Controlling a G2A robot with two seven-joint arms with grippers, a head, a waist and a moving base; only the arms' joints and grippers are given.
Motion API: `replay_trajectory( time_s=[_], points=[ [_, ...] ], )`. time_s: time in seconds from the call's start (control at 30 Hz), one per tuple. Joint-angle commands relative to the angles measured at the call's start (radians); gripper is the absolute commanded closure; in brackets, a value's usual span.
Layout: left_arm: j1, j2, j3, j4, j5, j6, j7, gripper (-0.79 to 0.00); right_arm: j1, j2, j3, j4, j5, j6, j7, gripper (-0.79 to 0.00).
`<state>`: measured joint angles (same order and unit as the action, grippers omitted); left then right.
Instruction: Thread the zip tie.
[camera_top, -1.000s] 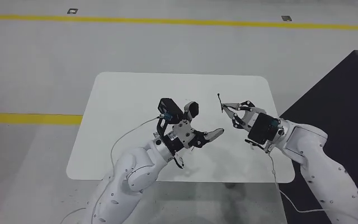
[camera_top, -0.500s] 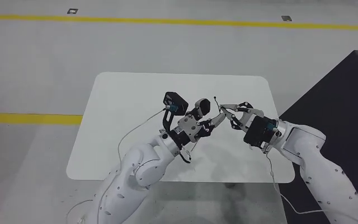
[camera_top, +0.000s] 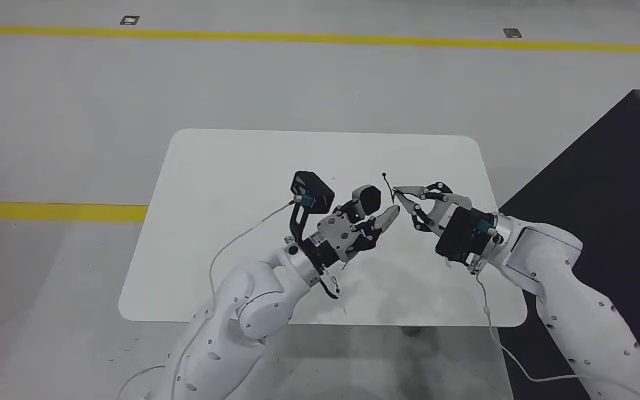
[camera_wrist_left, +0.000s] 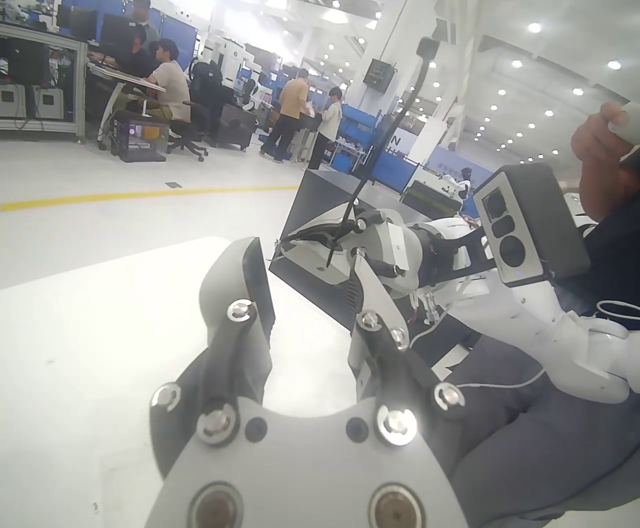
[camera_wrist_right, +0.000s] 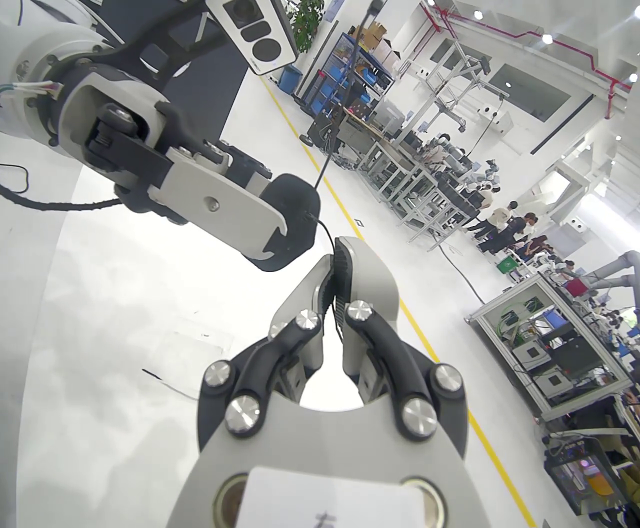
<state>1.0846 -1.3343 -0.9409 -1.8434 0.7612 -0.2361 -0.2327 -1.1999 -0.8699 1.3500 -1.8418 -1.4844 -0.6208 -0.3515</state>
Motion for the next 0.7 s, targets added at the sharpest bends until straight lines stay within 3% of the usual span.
replay_trajectory(
  time_s=[0.0,0.27,0.67],
  points=[
    [-0.001,-0.001,-0.001,0.001,0.0,0.0,-0.002,-0.289,0.0,0.0,0.0,0.0,0.0,0.0,0.0,0.0],
    [-0.009,-0.008,0.011,0.009,0.007,0.0,-0.01,-0.172,0.0,0.0,0.0,0.0,0.0,0.0,0.0,0.0],
    [0.001,-0.012,0.005,-0.002,0.019,-0.005,-0.001,-0.135,0.0,0.0,0.0,0.0,0.0,0.0,0.0,0.0]
  ],
)
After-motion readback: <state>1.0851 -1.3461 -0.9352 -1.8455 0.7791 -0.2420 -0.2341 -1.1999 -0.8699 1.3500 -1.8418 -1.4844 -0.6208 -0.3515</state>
